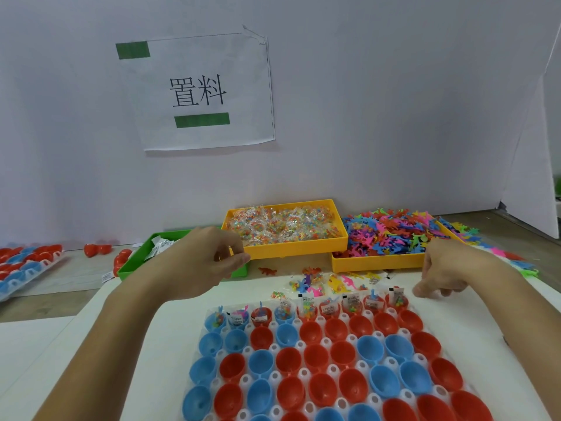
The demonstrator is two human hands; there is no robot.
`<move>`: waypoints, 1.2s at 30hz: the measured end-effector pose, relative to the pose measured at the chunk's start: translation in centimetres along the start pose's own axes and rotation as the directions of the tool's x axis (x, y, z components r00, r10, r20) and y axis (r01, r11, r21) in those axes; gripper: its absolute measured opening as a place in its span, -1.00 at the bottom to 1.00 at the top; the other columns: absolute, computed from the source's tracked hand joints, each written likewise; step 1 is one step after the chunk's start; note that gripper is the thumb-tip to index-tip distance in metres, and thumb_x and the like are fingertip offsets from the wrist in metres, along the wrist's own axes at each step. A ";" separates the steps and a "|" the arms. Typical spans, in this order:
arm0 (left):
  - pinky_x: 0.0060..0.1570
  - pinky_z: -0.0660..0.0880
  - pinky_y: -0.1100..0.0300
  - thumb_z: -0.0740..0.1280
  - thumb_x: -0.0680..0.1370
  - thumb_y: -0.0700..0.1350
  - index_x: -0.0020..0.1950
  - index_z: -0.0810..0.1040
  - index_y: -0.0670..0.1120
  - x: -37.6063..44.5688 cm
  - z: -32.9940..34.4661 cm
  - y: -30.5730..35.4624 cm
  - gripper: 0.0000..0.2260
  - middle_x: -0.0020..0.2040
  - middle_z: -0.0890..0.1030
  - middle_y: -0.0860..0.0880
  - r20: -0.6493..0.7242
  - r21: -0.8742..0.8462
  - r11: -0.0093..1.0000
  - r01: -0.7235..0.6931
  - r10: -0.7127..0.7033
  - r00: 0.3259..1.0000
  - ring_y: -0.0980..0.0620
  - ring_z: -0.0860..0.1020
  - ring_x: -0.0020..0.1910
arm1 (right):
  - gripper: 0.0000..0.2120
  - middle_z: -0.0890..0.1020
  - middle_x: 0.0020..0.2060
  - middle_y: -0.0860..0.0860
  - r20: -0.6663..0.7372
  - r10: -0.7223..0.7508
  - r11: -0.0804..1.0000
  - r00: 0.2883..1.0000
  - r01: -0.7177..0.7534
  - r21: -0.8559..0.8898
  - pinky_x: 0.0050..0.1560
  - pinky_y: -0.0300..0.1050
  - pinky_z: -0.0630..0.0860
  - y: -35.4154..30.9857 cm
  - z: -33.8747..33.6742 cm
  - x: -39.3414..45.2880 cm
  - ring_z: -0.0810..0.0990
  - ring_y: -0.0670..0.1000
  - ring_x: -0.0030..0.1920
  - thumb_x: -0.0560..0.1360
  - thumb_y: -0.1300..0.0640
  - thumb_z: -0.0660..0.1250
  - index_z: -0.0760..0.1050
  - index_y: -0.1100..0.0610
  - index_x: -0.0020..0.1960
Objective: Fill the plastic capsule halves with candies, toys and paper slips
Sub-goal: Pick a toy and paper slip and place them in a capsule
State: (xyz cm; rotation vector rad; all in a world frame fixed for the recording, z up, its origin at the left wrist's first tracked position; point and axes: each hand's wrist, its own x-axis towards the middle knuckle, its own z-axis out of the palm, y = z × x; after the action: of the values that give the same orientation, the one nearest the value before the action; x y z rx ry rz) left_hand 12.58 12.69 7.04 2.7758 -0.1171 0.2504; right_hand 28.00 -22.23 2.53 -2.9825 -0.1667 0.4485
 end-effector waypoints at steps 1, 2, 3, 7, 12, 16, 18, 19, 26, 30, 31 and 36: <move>-0.33 0.54 0.22 0.28 0.60 0.08 -0.19 0.55 0.10 0.0 0.0 0.0 -0.80 -0.28 0.63 0.18 0.001 0.004 1.000 -0.002 0.002 1.000 0.13 0.57 -0.40 | -0.67 0.72 -0.17 0.05 0.013 0.017 1.000 1.000 -0.017 -0.003 -0.13 -0.17 0.65 0.1 0.1 0.1 0.71 0.00 -0.09 0.41 -0.04 0.56 0.60 0.16 0.02; -0.33 0.54 0.22 0.28 0.60 0.09 -0.19 0.55 0.10 0.0 0.0 0.0 -0.80 -0.28 0.63 0.18 0.002 0.007 1.000 -0.002 0.002 1.000 0.14 0.57 -0.40 | -0.68 0.72 -0.13 0.06 0.017 0.026 1.000 1.000 -0.026 -0.007 -0.06 -0.14 0.67 0.1 0.2 0.3 0.71 0.01 -0.05 0.42 -0.03 0.55 0.61 0.16 0.02; -0.33 0.54 0.21 0.28 0.60 0.08 -0.19 0.55 0.10 0.0 0.0 0.0 -0.80 -0.28 0.63 0.17 0.002 0.007 1.000 0.001 -0.001 1.000 0.13 0.57 -0.40 | -0.69 0.73 -0.09 0.06 0.019 0.031 1.000 0.999 -0.030 -0.005 -0.01 -0.10 0.67 0.1 0.2 0.3 0.71 0.02 -0.02 0.42 -0.03 0.55 0.62 0.16 0.03; -0.30 0.55 0.18 0.29 0.60 0.07 -0.19 0.55 0.11 -0.1 0.0 0.0 -0.81 -0.30 0.63 0.14 0.011 0.009 1.000 0.016 -0.016 1.000 0.14 0.57 -0.41 | -0.76 0.74 -0.12 0.05 0.027 0.044 0.998 0.999 -0.044 0.034 -0.06 -0.16 0.64 0.1 0.2 0.4 0.71 0.02 -0.01 0.46 0.02 0.52 0.66 0.18 0.00; -0.30 0.54 0.21 0.29 0.61 0.05 -0.21 0.53 0.13 -0.2 -0.1 0.2 -0.81 -0.31 0.62 0.18 0.021 0.026 0.999 0.024 -0.025 0.999 0.15 0.58 -0.40 | -0.77 0.73 -0.20 0.00 0.012 0.084 0.996 0.996 -0.084 0.014 -0.15 -0.22 0.62 -0.1 0.2 0.5 0.71 -0.02 -0.14 0.45 -0.01 0.53 0.65 0.17 -0.08; -0.28 0.56 0.18 0.29 0.61 0.06 -0.21 0.53 0.13 -0.2 -0.1 0.2 -0.81 -0.30 0.62 0.19 0.028 0.025 0.999 0.032 -0.033 0.999 0.15 0.58 -0.39 | -0.72 0.69 -0.25 -0.01 -0.045 0.115 0.993 0.992 -0.116 -0.025 -0.18 -0.23 0.61 -0.2 0.4 0.9 0.63 -0.06 -0.28 0.42 -0.04 0.55 0.57 0.13 -0.12; -0.29 0.55 0.21 0.29 0.61 0.06 -0.21 0.53 0.13 -0.2 -0.1 0.3 -0.81 -0.30 0.62 0.20 0.033 0.028 0.999 0.037 -0.038 0.999 0.16 0.59 -0.38 | -0.77 0.71 -0.30 -0.02 -0.032 0.118 0.993 0.992 -0.118 0.000 -0.24 -0.25 0.59 -0.2 0.6 1.1 0.64 -0.08 -0.33 0.43 0.01 0.54 0.58 0.15 -0.13; -0.29 0.55 0.22 0.28 0.61 0.06 -0.21 0.53 0.13 -0.2 -0.1 0.3 -0.81 -0.29 0.62 0.21 0.036 0.028 0.999 0.039 -0.040 0.999 0.16 0.59 -0.38 | -0.78 0.72 -0.32 -0.01 -0.025 0.113 0.994 0.993 -0.113 0.014 -0.26 -0.25 0.59 -0.2 0.6 1.1 0.66 -0.08 -0.35 0.44 0.04 0.54 0.58 0.16 -0.13; -0.27 0.55 0.20 0.28 0.61 0.06 -0.20 0.53 0.12 -0.4 -0.3 0.9 -0.81 -0.31 0.63 0.15 0.045 0.016 0.999 0.034 -0.035 0.998 0.14 0.59 -0.37 | -0.88 0.74 -0.25 -0.04 0.009 -0.146 0.982 0.989 0.144 0.119 -0.19 -0.22 0.54 0.1 -0.9 -0.2 0.70 -0.10 -0.18 0.48 0.04 0.50 0.69 0.08 -0.17; -0.16 0.58 -0.02 0.29 0.61 0.01 -0.19 0.54 0.07 -0.4 -0.2 2.6 -0.82 -0.31 0.62 0.03 0.055 -0.091 0.995 -0.028 0.034 0.998 0.06 0.60 -0.35 | -0.85 0.74 -0.24 0.02 -0.100 -0.497 0.726 0.862 0.476 0.497 -0.25 -0.27 0.49 -2.0 -2.5 -2.8 0.70 -0.07 -0.19 0.46 0.00 0.50 0.69 0.06 -0.21; -0.16 0.57 -0.05 0.30 0.61 -0.01 -0.19 0.55 0.06 -0.3 0.0 3.3 -0.82 -0.31 0.62 0.01 0.053 -0.138 0.989 -0.057 0.065 0.996 0.04 0.60 -0.34 | -0.87 0.74 -0.22 0.03 -0.129 -0.567 0.643 0.813 0.535 0.548 -0.23 -0.28 0.51 -2.8 -2.6 -3.5 0.71 -0.06 -0.17 0.46 -0.01 0.49 0.69 0.04 -0.18; -0.22 0.56 -0.03 0.38 0.57 -0.06 -0.07 0.56 0.06 0.1 2.1 6.8 -0.96 -0.27 0.63 0.02 -0.005 -0.328 0.923 -0.202 0.212 0.977 0.00 0.59 -0.34 | -0.88 0.74 -0.19 0.07 -0.174 -0.737 0.406 0.653 0.634 0.659 -0.15 -0.29 0.55 -6.3 -1.6 -5.0 0.70 -0.08 -0.17 0.46 0.02 0.50 0.70 0.06 -0.08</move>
State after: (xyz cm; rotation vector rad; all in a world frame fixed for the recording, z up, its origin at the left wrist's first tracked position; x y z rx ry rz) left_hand 12.22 5.56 7.44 2.4361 -0.4227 0.2184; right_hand 23.15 -16.79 6.37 -1.8902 -0.9882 0.4672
